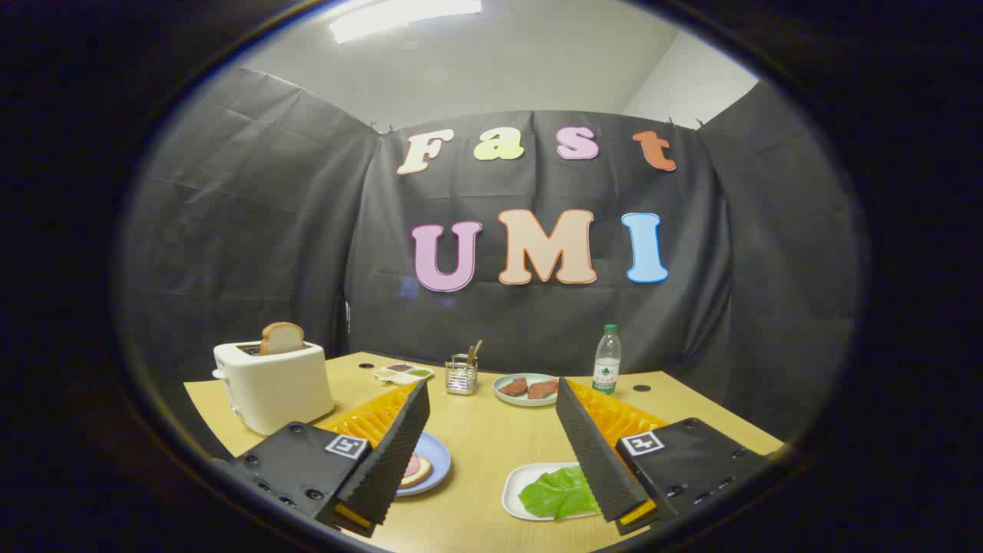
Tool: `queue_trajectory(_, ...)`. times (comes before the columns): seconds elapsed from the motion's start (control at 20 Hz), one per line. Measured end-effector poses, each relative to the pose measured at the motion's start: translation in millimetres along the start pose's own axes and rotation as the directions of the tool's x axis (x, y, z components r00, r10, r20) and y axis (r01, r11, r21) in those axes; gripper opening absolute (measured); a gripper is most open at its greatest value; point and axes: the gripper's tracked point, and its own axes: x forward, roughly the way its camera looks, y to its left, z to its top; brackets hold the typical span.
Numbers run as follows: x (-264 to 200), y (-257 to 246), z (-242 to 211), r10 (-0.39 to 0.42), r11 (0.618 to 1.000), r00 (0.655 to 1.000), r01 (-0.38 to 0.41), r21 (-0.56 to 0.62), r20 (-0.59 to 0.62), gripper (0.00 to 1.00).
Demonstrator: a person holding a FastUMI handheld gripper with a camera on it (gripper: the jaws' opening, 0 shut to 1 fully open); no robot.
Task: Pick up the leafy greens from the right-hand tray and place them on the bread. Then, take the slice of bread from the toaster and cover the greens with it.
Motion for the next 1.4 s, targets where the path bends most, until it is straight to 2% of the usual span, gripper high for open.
queue_trajectory(0.5,1.7,-16.7,-11.2,-0.035,0.999,0.999,0.036,0.014,-0.029,1.0)
queue_trajectory(1.05,3.4,-12.0,-18.5,-0.025,1.0,0.998,0.025,0.011,-0.051,1.0)
queue_trajectory(1.4,2.9,-19.0,-23.0,0.004,0.997,0.998,0.001,0.072,-0.071,1.0)
